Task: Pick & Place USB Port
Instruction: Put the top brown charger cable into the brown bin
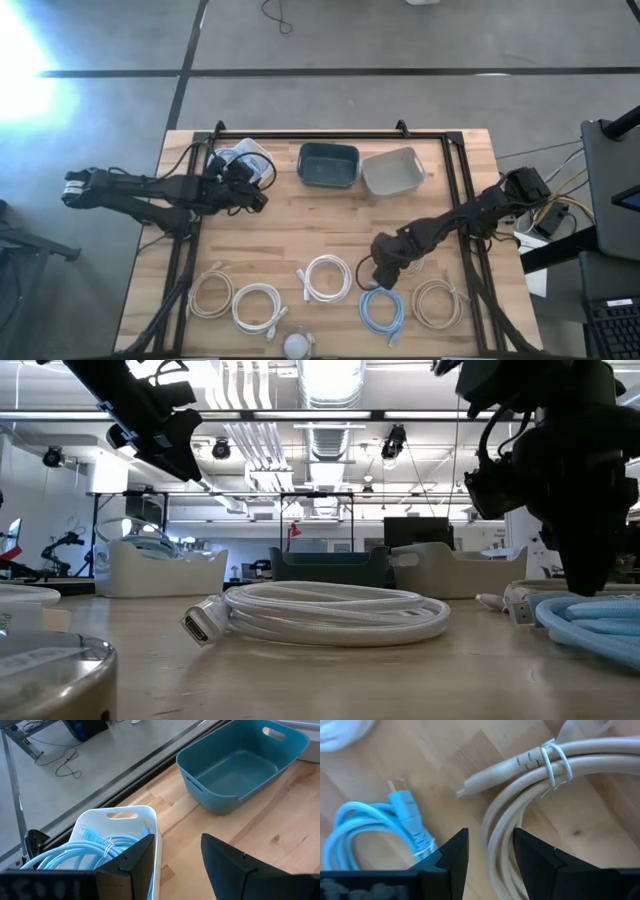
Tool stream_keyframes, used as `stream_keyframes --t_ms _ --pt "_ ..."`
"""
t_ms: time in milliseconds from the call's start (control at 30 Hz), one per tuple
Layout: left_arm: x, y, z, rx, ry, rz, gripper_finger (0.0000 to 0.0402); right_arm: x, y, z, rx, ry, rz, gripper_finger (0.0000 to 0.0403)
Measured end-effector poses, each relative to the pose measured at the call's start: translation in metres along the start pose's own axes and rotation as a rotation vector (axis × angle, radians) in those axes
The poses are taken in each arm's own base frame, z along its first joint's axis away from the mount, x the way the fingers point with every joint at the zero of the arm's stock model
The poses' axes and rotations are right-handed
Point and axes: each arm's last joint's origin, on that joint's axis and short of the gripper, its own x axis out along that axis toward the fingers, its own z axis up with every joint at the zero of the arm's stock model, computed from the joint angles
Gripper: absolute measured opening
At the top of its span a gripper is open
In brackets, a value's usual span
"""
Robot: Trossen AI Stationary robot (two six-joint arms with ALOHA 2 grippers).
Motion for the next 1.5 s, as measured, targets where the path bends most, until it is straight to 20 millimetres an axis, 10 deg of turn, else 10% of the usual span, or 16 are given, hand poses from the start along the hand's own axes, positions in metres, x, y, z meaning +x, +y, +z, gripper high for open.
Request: stream_keyframes --t_ms 633,1133,1500 --pt "0.000 0.000 0.001 -0.006 -0.007 0.002 0.0179 0.000 0.019 0.013 -0.192 -0.082 -0.049 0.0017" --pt "0.000 -0.001 0.003 -0.015 -0.033 0.002 0.0179 -0.119 0.015 0.015 -0.278 -0.464 -0.505 0.0014" --pt "0.000 -0.002 0.005 -0.025 -0.045 -0.006 0.0179 -0.147 -0.052 0.035 -0.157 -0.890 -0.486 0.0014"
